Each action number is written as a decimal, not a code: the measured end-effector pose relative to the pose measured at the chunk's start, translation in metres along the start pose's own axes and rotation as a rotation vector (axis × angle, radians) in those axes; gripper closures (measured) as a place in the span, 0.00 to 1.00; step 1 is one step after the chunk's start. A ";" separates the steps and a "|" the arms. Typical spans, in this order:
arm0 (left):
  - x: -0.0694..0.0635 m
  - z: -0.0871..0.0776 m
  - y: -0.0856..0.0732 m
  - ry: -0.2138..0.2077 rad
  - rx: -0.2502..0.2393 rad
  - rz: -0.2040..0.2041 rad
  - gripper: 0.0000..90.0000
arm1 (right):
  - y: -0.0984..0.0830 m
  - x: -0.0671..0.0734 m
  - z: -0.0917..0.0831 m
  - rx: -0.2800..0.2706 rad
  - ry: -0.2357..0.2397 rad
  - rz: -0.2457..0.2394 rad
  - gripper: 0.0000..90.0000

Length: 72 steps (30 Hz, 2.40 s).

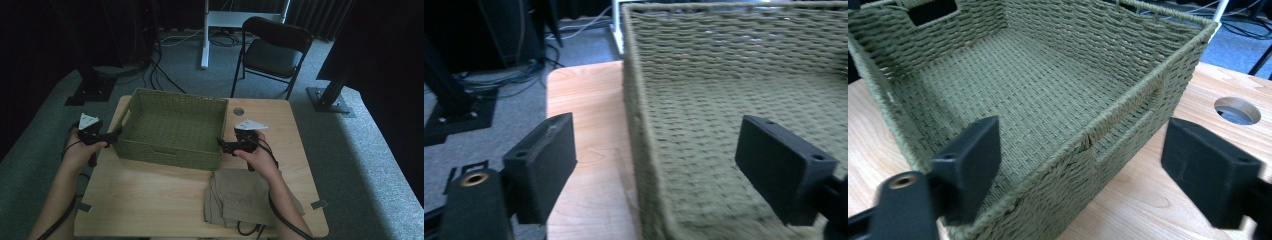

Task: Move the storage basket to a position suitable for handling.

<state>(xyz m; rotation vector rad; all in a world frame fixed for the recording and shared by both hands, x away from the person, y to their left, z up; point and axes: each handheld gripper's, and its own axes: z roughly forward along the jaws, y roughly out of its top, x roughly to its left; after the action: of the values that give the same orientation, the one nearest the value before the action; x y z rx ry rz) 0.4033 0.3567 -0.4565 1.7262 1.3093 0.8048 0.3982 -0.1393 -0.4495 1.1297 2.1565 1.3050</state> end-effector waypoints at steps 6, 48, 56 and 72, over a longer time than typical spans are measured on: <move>0.002 0.010 -0.008 0.022 0.022 -0.009 0.39 | -0.005 0.006 0.011 0.056 -0.023 0.021 0.31; -0.048 0.015 -0.016 0.099 0.051 -0.102 0.94 | -0.008 0.006 0.022 0.121 -0.171 0.061 0.67; -0.062 0.016 -0.016 0.071 0.055 -0.100 0.93 | -0.008 -0.001 0.018 0.133 -0.230 0.130 0.78; -0.093 0.023 -0.010 0.063 0.064 -0.093 0.93 | -0.013 -0.023 0.004 0.142 -0.280 0.173 0.83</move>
<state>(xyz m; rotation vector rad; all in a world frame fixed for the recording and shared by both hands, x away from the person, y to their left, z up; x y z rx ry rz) 0.3944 0.2632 -0.4782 1.6879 1.4607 0.7776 0.4089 -0.1587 -0.4643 1.4875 2.0053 1.0006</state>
